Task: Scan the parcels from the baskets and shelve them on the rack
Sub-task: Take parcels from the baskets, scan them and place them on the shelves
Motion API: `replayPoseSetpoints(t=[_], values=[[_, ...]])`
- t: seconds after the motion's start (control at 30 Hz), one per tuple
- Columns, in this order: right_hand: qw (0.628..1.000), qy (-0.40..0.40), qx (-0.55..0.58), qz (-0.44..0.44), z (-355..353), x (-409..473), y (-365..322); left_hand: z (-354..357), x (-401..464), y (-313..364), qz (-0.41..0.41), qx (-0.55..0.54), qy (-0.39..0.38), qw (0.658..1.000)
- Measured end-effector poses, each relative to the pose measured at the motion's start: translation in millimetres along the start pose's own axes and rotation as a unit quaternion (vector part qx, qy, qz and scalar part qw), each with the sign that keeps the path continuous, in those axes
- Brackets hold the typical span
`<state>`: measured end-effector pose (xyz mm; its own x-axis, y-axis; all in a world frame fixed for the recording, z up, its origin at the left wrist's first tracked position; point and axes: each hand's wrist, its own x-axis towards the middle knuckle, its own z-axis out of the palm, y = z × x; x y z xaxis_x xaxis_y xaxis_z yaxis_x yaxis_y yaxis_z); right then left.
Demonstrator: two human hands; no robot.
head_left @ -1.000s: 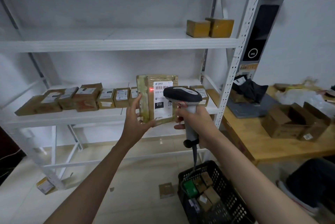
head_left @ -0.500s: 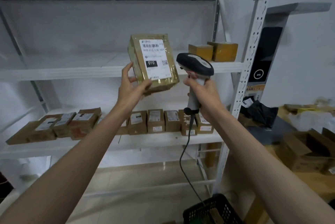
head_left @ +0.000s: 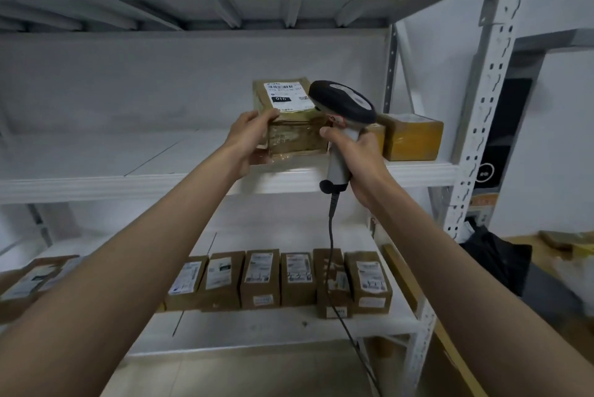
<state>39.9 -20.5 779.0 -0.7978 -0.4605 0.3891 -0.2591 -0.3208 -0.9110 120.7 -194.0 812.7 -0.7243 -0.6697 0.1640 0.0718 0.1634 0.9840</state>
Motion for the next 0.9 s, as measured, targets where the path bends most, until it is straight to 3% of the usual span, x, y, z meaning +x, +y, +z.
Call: replayPoseSetpoints(t=[0.47,0.67,0.83,0.9], values=[[0.998,-0.016,0.022,0.058,-10.7,63.7,43.3,34.6,78.3,-26.1,-0.078,0.053,-0.002,0.996],[0.998,-0.035,0.014,0.059,-9.6,52.2,47.8,36.7,65.4,-27.4,-0.063,-0.006,-0.007,0.998],[0.998,-0.032,0.020,0.049,-13.7,15.1,39.0,26.4,41.8,-37.3,-0.014,0.107,0.046,0.993],[0.997,-0.020,0.043,0.054,-15.0,-7.1,32.9,19.0,26.1,-39.3,0.016,0.100,0.091,0.991]])
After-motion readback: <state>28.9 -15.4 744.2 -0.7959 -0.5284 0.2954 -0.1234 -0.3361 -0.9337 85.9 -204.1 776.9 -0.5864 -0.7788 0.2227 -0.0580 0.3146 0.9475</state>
